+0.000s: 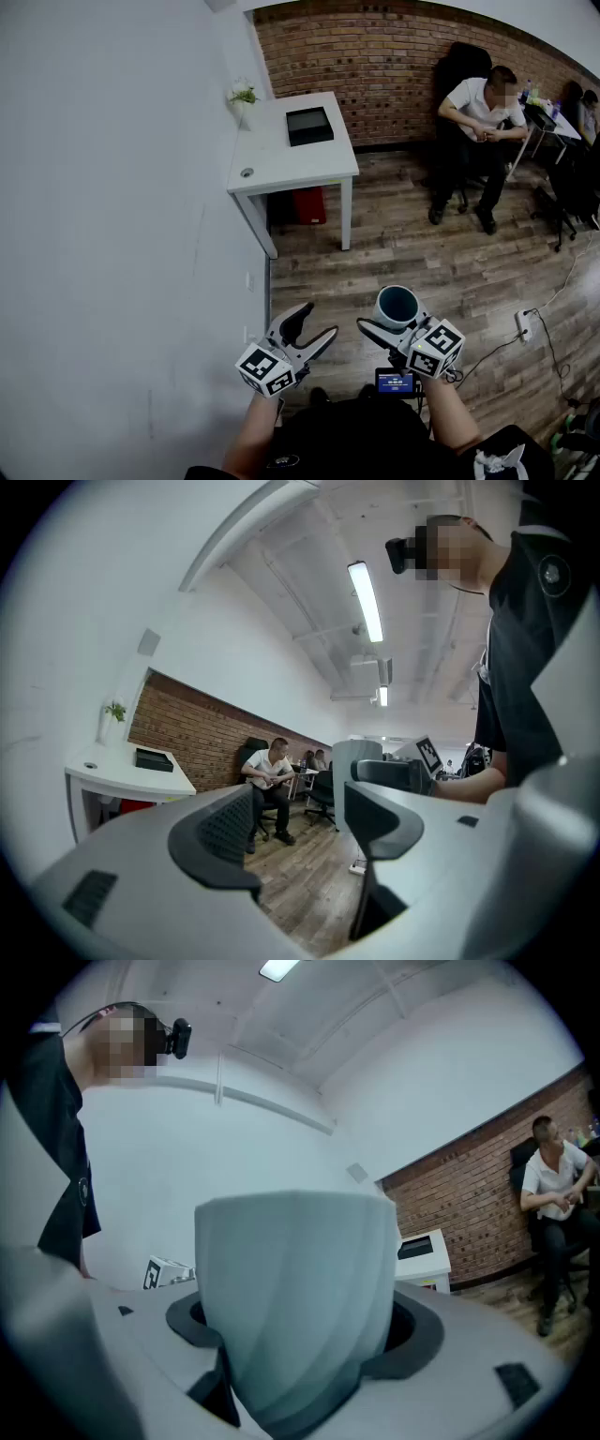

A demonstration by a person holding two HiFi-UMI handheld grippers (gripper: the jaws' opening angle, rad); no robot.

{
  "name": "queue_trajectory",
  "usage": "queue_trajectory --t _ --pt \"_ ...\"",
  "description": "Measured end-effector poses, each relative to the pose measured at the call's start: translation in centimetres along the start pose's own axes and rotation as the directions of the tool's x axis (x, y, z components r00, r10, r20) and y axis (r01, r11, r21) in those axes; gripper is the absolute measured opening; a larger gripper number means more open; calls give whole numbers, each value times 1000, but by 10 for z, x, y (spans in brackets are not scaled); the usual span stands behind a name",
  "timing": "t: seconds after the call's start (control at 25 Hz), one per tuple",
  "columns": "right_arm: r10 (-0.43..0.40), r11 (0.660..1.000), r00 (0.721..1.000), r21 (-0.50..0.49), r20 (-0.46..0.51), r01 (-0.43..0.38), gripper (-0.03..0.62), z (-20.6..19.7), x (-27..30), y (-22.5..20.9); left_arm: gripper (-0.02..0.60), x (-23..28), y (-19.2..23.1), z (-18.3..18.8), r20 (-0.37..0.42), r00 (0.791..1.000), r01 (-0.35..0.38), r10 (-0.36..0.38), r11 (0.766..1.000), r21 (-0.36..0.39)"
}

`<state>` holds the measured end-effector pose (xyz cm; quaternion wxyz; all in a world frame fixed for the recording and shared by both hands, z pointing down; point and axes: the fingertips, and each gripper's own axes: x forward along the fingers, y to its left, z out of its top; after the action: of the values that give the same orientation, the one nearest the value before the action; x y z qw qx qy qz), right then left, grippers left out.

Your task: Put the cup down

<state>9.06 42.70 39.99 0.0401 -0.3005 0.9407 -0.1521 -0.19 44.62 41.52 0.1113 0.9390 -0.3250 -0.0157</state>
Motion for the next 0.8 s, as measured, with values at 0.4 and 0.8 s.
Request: queue_trajectory --t 0.4,0.8 --pt "4 1000 1000 25 0 -4 399 2 4 -2 311 2 0 0 3 1000 10 -10 1000 -14" --pt "23 999 1000 36 4 -23 399 2 6 2 311 1 2 -3 4 1000 8 -8 1000 -12"
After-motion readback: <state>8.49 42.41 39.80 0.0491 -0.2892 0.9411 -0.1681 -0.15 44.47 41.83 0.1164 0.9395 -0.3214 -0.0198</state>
